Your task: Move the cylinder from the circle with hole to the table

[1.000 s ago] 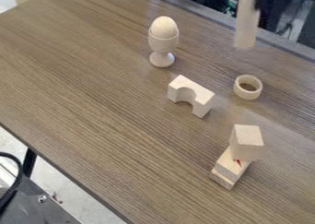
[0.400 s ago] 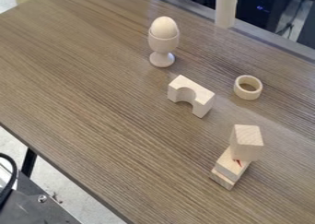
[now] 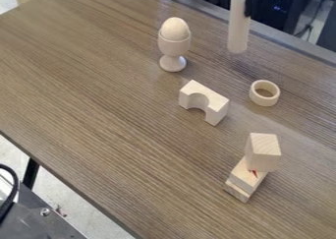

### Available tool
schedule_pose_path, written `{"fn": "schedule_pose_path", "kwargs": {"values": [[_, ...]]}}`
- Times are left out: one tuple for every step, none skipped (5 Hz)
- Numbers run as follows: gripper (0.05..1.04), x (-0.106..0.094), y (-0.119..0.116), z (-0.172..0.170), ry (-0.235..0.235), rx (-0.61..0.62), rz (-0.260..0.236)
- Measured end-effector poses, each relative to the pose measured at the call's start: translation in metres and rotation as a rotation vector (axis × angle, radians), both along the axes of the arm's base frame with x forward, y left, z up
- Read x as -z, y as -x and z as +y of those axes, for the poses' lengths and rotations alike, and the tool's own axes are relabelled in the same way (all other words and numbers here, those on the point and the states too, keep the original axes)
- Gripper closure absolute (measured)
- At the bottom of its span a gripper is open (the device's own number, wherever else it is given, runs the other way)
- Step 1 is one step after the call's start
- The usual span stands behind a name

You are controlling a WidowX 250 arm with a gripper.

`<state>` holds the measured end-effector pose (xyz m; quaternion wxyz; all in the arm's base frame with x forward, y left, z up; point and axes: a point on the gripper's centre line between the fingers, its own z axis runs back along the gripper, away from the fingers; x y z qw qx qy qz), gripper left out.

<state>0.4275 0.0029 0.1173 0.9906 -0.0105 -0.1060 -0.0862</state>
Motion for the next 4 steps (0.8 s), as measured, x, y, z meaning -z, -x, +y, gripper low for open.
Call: {"fn": "schedule_pose_path", "kwargs": {"values": [[0.515, 0.013, -0.004, 0.000, -0.004, 0.013, 0.007], [0.515, 0.022, -0.009, 0.001, -0.051, 0.033, 0.022], [0.465, 0.023, -0.009, 0.003, -0.078, 0.045, 0.033], [0.167, 0.026, -0.008, 0.003, -0.080, 0.047, 0.042]]}}
